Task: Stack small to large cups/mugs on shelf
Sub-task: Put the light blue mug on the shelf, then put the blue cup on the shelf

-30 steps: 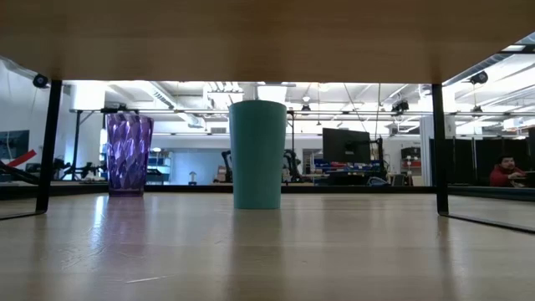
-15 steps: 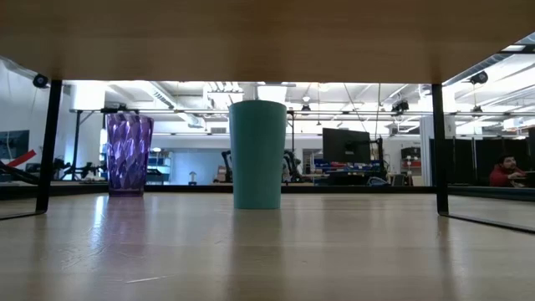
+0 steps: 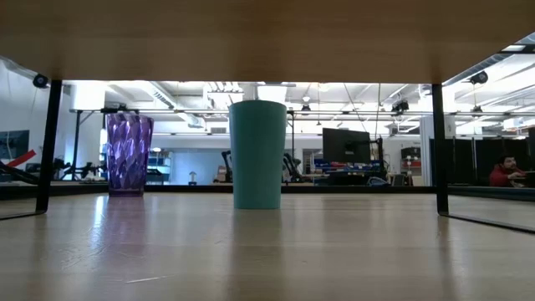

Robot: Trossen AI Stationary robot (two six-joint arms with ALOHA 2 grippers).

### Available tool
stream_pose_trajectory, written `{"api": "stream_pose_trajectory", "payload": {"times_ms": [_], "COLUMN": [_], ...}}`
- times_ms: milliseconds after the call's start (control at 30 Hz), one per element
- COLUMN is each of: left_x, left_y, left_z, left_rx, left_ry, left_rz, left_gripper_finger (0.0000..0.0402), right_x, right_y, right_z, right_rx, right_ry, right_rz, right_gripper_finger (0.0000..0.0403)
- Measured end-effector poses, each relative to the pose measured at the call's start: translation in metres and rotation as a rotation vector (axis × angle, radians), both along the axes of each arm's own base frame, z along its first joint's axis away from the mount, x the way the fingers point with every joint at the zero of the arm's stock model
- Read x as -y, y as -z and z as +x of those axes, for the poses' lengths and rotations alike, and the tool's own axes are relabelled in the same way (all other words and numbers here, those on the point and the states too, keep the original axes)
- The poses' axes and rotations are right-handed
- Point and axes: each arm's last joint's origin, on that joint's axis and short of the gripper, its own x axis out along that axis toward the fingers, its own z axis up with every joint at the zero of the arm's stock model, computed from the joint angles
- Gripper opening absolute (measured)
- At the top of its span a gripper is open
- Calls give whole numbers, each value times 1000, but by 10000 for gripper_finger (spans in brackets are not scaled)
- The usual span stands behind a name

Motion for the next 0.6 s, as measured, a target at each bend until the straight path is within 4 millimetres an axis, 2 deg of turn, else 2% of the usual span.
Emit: {"api": "stream_pose_trajectory", "payload": {"times_ms": [200, 333, 467, 600], "left_x": [-4, -6, -11, -25], "left_y": [1, 2, -10, -23], "left_z": [2, 0, -6, -12], "left_rx": [-10, -32, -3, 16], "left_ry": [-10, -9, -1, 29], "left_rz": [12, 27, 3, 30], "left_gripper_finger": [0, 0, 0, 0], "right_x": [3, 12, 29, 58], "right_y": [0, 0, -4, -8], "right_z": [1, 3, 4, 6], "right_rx": [3, 13, 25, 27], "right_ry": [7, 63, 126, 196], "right_rz": [-9, -60, -66, -38], "right_gripper_finger": [13, 13, 13, 13]}}
